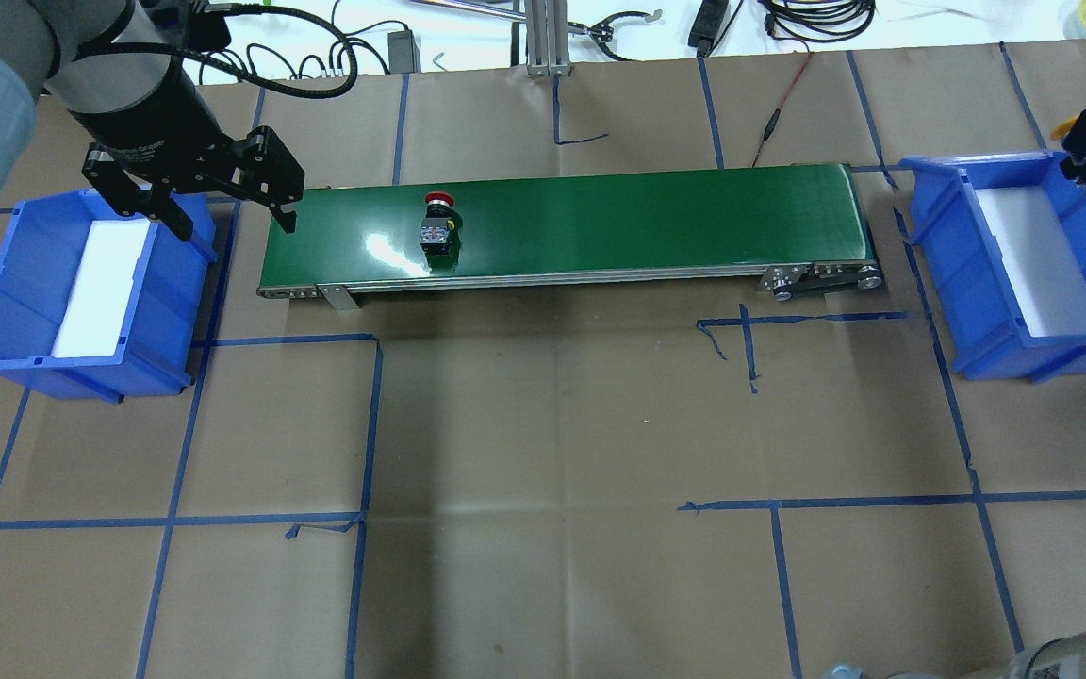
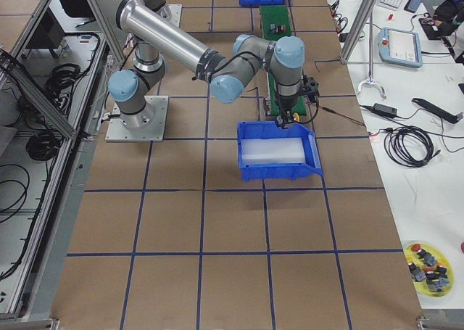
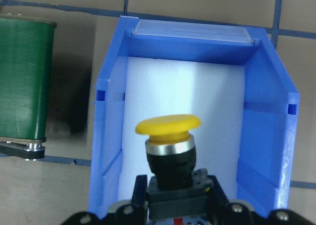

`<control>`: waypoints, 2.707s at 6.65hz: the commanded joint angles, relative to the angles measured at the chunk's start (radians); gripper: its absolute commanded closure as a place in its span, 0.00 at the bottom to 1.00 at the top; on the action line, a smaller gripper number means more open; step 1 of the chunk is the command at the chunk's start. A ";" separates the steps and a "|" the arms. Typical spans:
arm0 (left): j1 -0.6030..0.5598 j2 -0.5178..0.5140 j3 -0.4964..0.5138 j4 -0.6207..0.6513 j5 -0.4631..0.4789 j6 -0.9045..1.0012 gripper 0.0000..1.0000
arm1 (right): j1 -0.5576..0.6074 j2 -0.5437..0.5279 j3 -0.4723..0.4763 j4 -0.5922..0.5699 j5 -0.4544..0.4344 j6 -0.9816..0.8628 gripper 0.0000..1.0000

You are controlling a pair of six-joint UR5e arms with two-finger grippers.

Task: Transport two buttons from left to right
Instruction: 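Lower the yellow button into the empty blue bin and open the right gripper, then raise the right gripper out of the bin toward the belt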

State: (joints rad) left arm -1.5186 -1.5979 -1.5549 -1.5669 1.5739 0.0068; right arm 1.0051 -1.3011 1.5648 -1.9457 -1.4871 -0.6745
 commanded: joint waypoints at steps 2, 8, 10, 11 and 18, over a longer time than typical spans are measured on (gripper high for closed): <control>0.000 -0.004 0.006 0.005 -0.002 -0.001 0.00 | -0.031 0.031 0.171 -0.224 -0.001 -0.046 1.00; 0.000 -0.002 0.007 0.007 -0.003 -0.002 0.00 | -0.072 0.071 0.293 -0.315 -0.036 -0.025 0.99; 0.000 -0.002 0.007 0.007 -0.003 -0.002 0.00 | -0.076 0.071 0.326 -0.315 -0.088 -0.023 0.95; 0.000 -0.002 0.007 0.008 -0.003 -0.002 0.00 | -0.076 0.071 0.328 -0.315 -0.097 -0.026 0.80; 0.000 -0.002 0.009 0.010 -0.003 -0.002 0.00 | -0.042 0.043 0.221 -0.289 -0.078 -0.020 0.00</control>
State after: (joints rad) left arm -1.5186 -1.5999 -1.5475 -1.5570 1.5708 0.0046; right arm 0.9487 -1.2456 1.8154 -2.2438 -1.5665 -0.6956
